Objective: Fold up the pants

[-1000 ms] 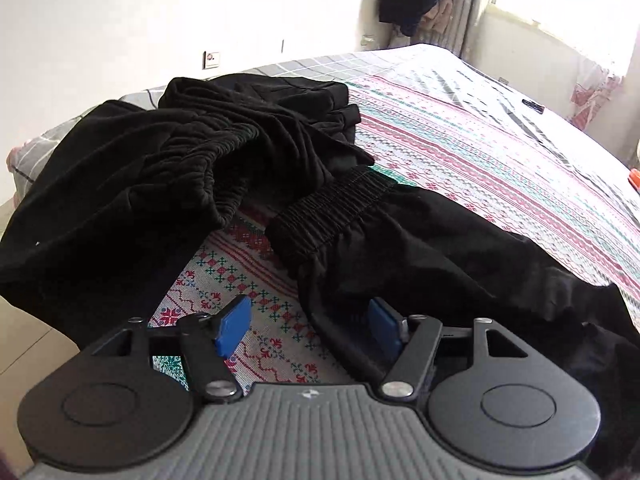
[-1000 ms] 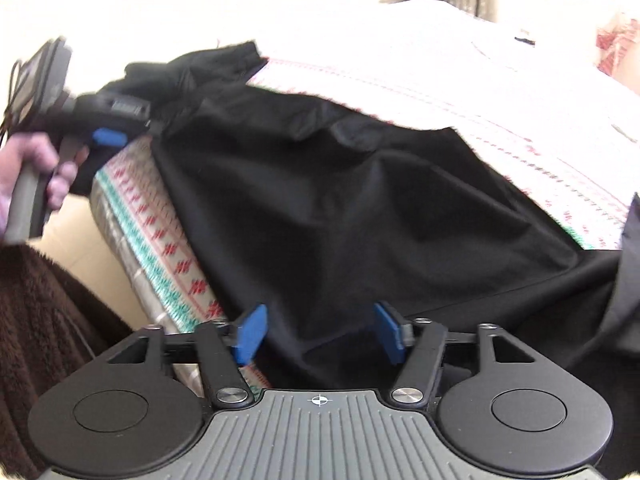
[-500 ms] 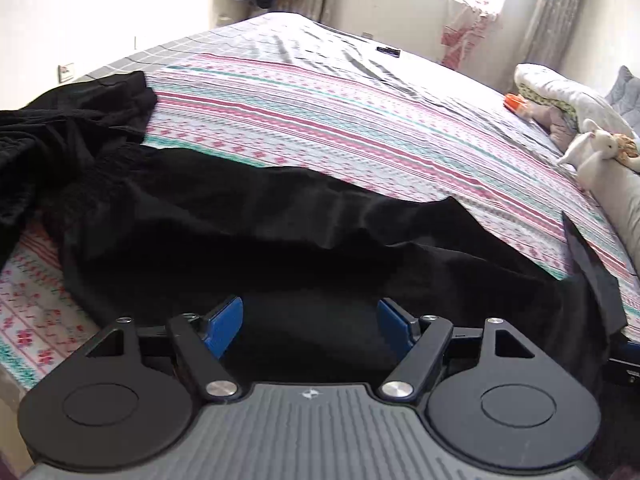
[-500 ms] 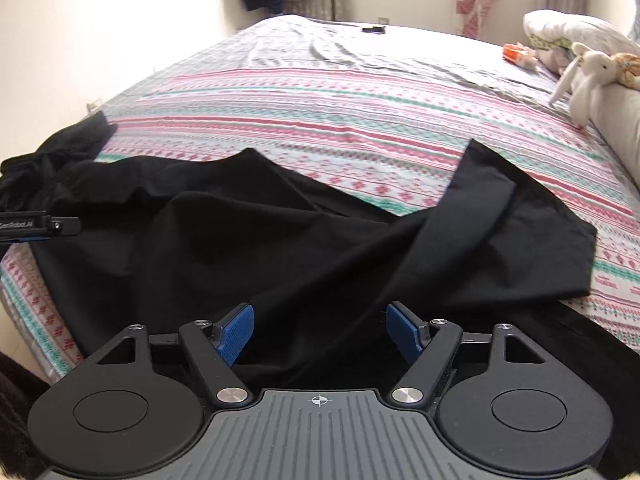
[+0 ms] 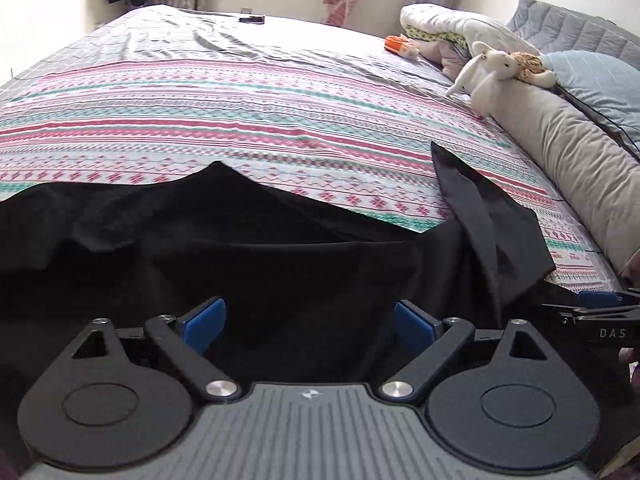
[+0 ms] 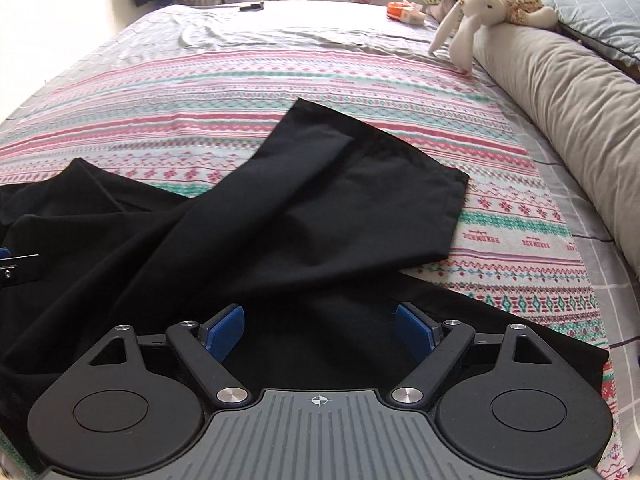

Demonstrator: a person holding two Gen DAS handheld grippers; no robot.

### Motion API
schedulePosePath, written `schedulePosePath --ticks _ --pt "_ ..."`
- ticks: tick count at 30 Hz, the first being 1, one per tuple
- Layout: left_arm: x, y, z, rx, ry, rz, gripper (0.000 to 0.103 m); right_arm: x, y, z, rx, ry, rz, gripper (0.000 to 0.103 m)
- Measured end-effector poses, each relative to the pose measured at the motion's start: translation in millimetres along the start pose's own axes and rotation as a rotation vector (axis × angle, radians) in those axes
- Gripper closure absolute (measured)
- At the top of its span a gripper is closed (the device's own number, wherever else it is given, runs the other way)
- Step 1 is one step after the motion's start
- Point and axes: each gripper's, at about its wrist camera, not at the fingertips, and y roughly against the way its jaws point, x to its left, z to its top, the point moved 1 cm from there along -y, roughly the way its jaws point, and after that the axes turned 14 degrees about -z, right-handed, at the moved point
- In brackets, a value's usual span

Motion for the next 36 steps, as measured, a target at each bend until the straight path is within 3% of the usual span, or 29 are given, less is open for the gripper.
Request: schedulePosePath --ticks 11,15,17,21,22,25,26,31,36 --pt "-54 -84 46 0.037 -0.105 -0.117 0.000 -75 -39 -5 0.089 -0.102 -0.072 0.015" --pt "-63 -121 65 0.055 -0.056 -0.199 0.000 -95 -43 -6 0.119 -0.145 -0.072 0.015" --pt "-63 -137 71 0.054 -0.014 -0.229 0.020 -102 -41 -4 0.113 -0.163 -0.068 0.015" --pt "-65 -164 79 0.065 0.017 -0.238 0.036 -112 -37 -1 0.106 -0.198 -0.059 0.015" --pt "-67 -167 80 0.060 0.013 -0.239 0.044 -113 -37 0 0.105 -0.203 -0.056 0.015" --pt "-78 -159 83 0.007 -0.016 -0.248 0.078 -117 -38 4 0.107 -0.212 -0.054 0.015" --pt "-83 -151 84 -0.022 -0.028 -0.272 0.081 -119 -37 5 0.105 -0.214 -0.057 0.015" --pt "-122 -102 85 -0.126 -0.107 -0.477 0.082 -144 -28 13 0.072 -0.250 -0.074 0.015" --pt "-176 -52 51 -0.112 -0.226 -0.699 0.082 -186 -11 17 0.033 -0.354 -0.036 0.015"
